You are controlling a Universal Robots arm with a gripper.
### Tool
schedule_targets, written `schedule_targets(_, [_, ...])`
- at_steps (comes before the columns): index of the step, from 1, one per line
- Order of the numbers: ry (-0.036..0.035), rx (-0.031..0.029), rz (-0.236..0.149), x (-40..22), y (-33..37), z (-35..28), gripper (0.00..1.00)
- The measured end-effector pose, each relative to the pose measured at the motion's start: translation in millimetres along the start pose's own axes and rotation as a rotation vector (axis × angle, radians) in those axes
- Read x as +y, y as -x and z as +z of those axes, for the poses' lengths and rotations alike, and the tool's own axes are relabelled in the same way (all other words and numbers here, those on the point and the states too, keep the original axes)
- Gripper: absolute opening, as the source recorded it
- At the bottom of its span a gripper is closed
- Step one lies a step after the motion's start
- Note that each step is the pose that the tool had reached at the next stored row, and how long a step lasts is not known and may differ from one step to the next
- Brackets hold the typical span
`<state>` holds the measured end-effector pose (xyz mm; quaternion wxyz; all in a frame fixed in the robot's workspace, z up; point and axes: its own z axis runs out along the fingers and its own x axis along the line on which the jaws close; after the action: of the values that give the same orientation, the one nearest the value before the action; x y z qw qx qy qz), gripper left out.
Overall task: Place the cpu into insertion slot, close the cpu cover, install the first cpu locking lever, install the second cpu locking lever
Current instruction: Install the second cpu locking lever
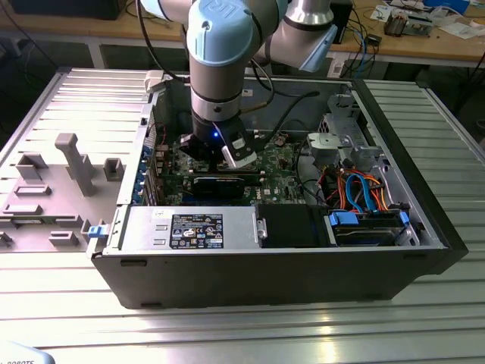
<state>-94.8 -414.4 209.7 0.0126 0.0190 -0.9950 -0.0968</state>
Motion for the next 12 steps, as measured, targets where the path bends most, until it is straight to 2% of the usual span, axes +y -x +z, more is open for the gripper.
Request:
schedule_targets(1, [0.0049,0.0004,0.000,-1.3,0.1,-0.3,0.11])
schedule_targets(3, [0.0089,0.0006,0.000,-2.2,0.1,-0.3,0.11])
schedule_targets(4, [0.0153,0.0004,0.000,-3.3,0.2,-0.1,0.11])
schedule_targets(7, [0.0226,0.0001,0.000,-4.7,0.1,0.9,0.11])
schedule_targets(9, [0.0307,-0.0001,-0.001,-5.0,0.2,1.6,0.11])
schedule_targets(10, [0.0407,-0.0005,-0.001,-5.1,0.2,2.2,0.11])
schedule_targets(12, [0.0526,-0.0009,-0.001,-5.3,0.2,3.2,0.11])
